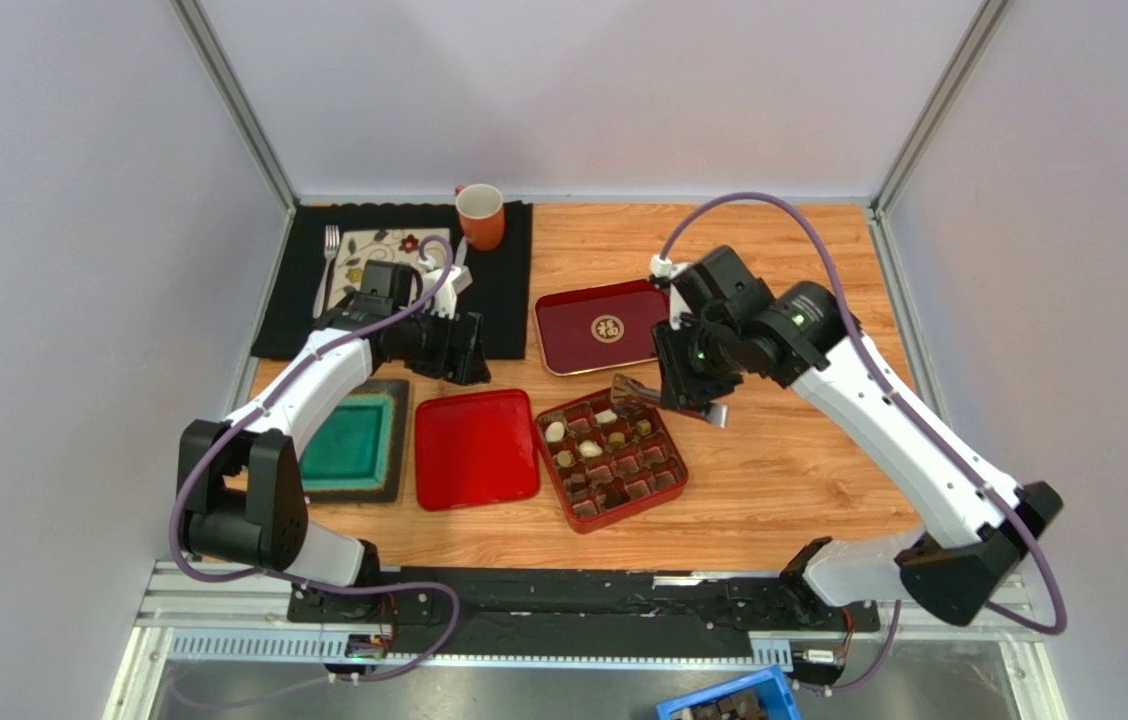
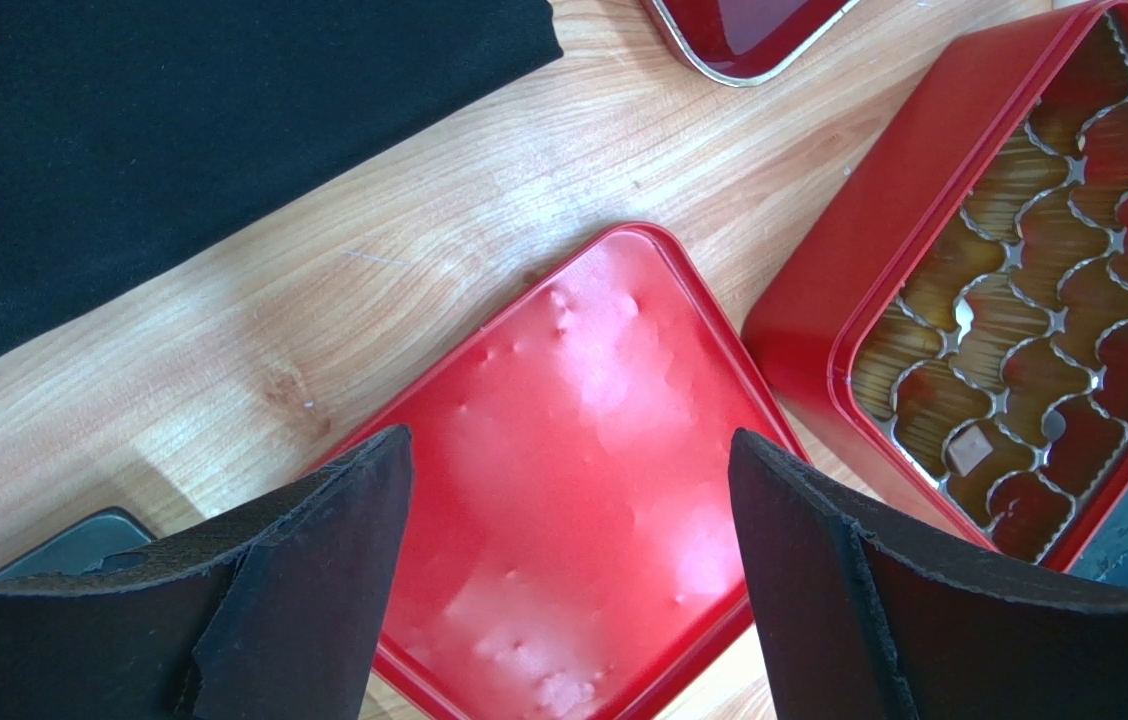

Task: Pack the chocolate
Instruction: Place the fake chocolate in the packing box.

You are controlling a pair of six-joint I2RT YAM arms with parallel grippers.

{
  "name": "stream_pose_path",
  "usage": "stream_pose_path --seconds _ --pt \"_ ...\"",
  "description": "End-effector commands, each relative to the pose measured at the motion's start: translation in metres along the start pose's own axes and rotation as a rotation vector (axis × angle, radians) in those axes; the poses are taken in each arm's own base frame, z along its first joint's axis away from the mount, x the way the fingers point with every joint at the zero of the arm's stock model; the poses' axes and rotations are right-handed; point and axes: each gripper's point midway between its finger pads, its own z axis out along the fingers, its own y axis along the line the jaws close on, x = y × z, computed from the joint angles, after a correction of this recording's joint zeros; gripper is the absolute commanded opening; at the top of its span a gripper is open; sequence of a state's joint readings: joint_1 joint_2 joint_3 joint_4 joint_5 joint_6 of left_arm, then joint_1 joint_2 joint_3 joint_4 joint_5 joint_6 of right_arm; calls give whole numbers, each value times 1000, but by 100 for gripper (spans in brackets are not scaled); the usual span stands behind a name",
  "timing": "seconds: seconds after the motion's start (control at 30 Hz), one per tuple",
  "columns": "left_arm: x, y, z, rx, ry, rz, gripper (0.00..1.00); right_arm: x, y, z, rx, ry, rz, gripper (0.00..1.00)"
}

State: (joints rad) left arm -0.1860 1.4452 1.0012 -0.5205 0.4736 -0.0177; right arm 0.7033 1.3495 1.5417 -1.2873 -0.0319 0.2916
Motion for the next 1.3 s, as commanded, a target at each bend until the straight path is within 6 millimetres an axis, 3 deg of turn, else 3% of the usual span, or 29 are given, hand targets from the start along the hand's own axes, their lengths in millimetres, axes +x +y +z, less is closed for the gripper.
stream_pose_path --seconds 0.0,0.3,0.77,0.9,1.03,1.27 --pt "-10 -3 -10 6 -45 26 85 30 4 -11 -56 49 40 30" --pt "-9 -2 -11 -6 -39 28 85 64 4 -9 -81 110 56 30" --pt "-9 -4 -12 0 -38 29 85 50 2 -4 -58 67 58 38" --pt "-8 -4 -12 5 -38 26 85 36 -3 -10 -17 30 41 39" --pt "-8 -5 -13 6 -41 27 85 5 -8 -18 19 -52 33 41" --pt "-4 -7 -11 23 -35 27 85 -57 -40 -2 87 -148 103 42"
